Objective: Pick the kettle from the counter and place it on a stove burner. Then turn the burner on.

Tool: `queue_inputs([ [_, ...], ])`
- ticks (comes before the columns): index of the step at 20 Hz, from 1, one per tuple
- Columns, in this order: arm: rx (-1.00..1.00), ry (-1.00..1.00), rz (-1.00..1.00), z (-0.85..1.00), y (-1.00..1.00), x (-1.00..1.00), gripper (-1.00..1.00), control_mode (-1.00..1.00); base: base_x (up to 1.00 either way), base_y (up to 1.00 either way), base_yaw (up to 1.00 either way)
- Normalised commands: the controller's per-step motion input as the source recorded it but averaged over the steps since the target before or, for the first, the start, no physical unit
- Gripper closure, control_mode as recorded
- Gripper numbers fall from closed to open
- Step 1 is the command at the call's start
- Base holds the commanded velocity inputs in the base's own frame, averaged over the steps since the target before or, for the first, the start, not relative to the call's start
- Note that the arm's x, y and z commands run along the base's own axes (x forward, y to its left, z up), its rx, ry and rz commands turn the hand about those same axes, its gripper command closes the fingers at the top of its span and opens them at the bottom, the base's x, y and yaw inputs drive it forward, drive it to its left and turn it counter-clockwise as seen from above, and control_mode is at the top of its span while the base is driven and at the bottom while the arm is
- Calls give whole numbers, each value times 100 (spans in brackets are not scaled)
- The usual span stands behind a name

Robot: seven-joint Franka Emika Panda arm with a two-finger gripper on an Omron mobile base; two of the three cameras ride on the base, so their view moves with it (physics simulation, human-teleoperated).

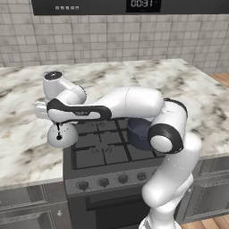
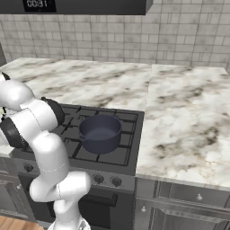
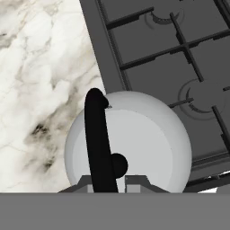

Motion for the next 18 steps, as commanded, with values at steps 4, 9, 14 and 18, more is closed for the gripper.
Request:
queue_inputs([
  [4, 13, -3, -4, 30, -65, -30, 100, -100, 0, 0, 0],
  [9, 8, -4, -3, 16, -62, -32, 100, -100, 0, 0, 0],
  [14, 0, -1, -2, 8, -54, -21, 100, -100, 0, 0, 0],
  [18, 0, 0, -1, 7, -39, -3, 100, -100, 0, 0, 0],
])
